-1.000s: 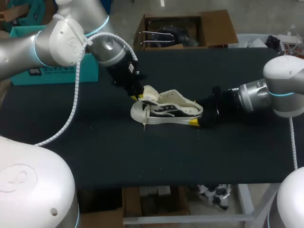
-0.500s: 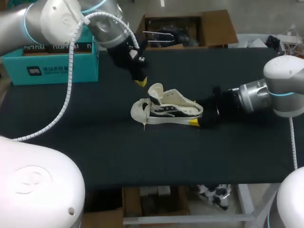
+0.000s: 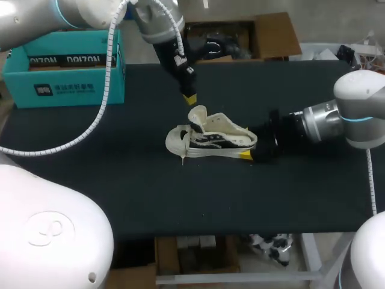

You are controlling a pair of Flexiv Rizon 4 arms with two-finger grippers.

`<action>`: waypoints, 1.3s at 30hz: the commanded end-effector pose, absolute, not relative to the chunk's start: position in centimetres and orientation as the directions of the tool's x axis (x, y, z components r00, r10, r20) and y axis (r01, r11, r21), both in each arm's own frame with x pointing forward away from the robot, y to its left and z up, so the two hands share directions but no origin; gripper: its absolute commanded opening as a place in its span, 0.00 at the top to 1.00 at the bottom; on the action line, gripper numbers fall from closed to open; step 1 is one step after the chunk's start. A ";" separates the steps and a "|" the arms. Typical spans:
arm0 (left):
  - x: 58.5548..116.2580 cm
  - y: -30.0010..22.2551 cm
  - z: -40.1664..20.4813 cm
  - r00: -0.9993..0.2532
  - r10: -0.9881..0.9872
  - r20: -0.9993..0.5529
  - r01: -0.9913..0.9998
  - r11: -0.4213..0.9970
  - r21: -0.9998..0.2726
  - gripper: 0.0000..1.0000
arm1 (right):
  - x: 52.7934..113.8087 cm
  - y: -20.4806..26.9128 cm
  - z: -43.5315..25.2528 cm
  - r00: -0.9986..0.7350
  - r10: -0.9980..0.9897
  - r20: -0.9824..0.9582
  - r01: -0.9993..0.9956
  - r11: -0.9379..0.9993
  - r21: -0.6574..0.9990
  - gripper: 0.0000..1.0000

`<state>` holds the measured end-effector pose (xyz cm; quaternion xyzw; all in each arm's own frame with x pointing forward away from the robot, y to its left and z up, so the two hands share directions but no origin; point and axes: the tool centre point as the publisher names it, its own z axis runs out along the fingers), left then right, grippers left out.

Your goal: Open the shoe tongue, take the insole out of the shoe, put the insole back into the shoe, and pack the shoe into the shoebox

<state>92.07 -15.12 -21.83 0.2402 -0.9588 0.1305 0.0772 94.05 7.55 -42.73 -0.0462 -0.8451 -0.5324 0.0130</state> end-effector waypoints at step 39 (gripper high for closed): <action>94.7 -21.3 -32.9 -0.936 0.247 0.251 0.191 0.955 -0.227 1.00 | 94.2 7.4 -43.3 -0.996 0.062 0.072 0.091 0.426 0.900 1.00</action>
